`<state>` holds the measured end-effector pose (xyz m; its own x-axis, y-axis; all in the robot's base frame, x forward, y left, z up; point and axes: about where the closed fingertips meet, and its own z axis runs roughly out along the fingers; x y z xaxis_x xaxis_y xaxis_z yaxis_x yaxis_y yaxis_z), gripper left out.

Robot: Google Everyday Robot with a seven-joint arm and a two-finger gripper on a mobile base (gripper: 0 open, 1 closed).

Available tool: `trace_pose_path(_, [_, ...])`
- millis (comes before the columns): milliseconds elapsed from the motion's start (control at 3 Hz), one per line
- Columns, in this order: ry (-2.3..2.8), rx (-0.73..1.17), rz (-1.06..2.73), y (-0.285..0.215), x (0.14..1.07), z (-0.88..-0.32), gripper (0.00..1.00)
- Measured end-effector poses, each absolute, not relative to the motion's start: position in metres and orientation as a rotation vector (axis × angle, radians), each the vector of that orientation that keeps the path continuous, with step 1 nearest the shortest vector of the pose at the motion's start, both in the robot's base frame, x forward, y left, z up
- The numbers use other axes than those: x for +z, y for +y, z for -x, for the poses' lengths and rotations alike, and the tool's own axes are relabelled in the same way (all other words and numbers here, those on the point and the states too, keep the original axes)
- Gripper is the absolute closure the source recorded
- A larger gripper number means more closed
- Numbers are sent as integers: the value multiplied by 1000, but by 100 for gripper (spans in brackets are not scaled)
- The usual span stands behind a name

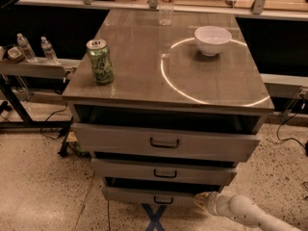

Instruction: Close bottom drawer

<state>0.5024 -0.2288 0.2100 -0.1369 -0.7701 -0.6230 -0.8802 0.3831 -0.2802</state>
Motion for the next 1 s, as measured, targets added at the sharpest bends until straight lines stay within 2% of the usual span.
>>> trace_pose_path(1000, [1949, 171, 1302, -242, 208, -506, 100])
